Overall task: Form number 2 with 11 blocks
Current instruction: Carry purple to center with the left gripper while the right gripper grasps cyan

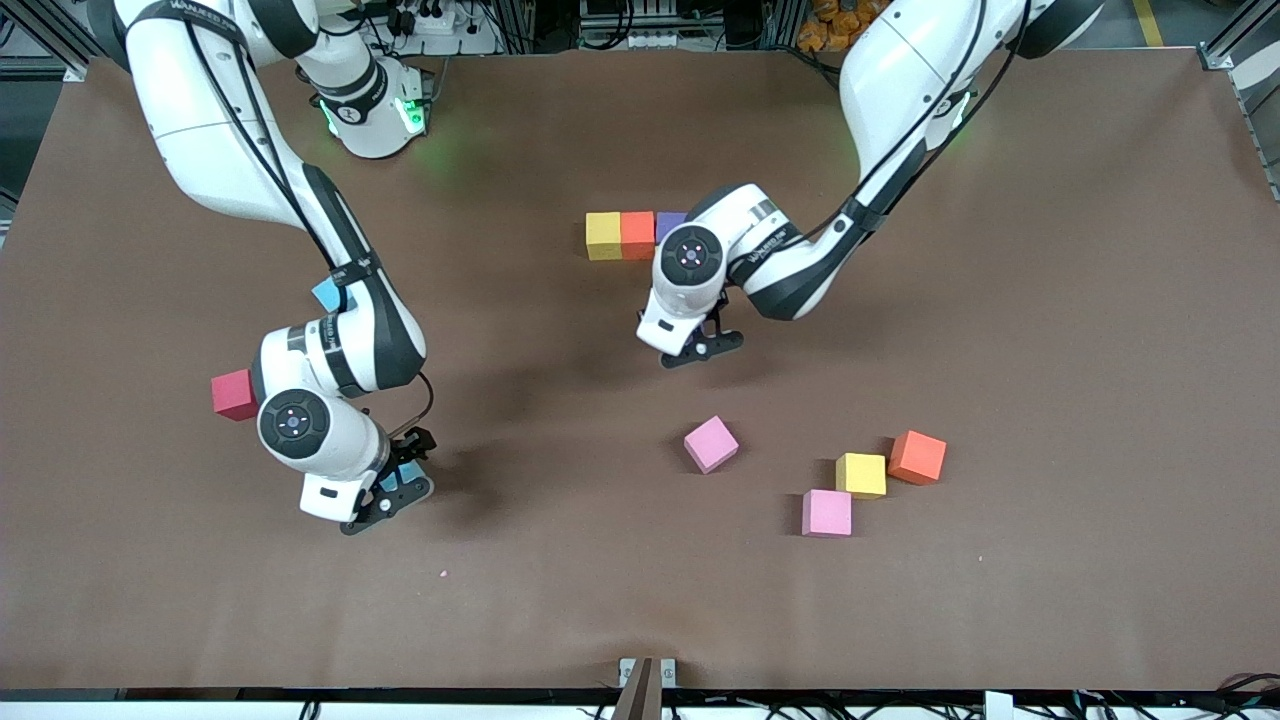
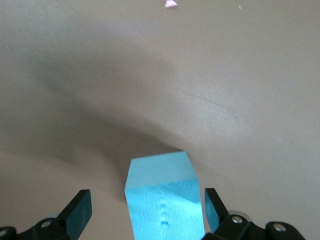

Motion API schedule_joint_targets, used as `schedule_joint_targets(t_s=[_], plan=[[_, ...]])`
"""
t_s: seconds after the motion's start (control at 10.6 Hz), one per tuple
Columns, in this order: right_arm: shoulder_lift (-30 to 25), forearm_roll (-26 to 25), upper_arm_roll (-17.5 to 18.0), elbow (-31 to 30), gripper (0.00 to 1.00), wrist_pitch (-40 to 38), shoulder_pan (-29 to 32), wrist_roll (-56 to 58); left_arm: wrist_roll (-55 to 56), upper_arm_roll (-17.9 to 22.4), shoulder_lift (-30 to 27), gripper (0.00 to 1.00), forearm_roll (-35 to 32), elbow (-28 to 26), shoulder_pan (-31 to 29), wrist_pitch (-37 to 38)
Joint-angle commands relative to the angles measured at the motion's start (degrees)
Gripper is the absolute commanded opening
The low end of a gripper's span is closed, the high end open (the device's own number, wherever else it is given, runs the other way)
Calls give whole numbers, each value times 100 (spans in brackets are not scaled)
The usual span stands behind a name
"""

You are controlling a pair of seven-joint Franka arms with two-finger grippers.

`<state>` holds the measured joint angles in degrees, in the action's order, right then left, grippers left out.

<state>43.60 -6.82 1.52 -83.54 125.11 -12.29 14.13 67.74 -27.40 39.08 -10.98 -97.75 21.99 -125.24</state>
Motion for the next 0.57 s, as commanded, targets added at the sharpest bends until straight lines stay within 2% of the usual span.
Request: schedule_joint_targets(t_s=[0.0, 0.09, 0.47], plan=[[113, -118, 24, 13, 100, 110, -27, 98, 143, 33, -356, 51, -159, -533, 42, -367], [122, -118, 24, 13, 100, 128, -19, 281, 143, 24, -392, 51, -403, -691, 33, -535], [158, -276, 24, -40, 100, 242, 25, 668, 143, 24, -348, 51, -510, -763, 120, -589]])
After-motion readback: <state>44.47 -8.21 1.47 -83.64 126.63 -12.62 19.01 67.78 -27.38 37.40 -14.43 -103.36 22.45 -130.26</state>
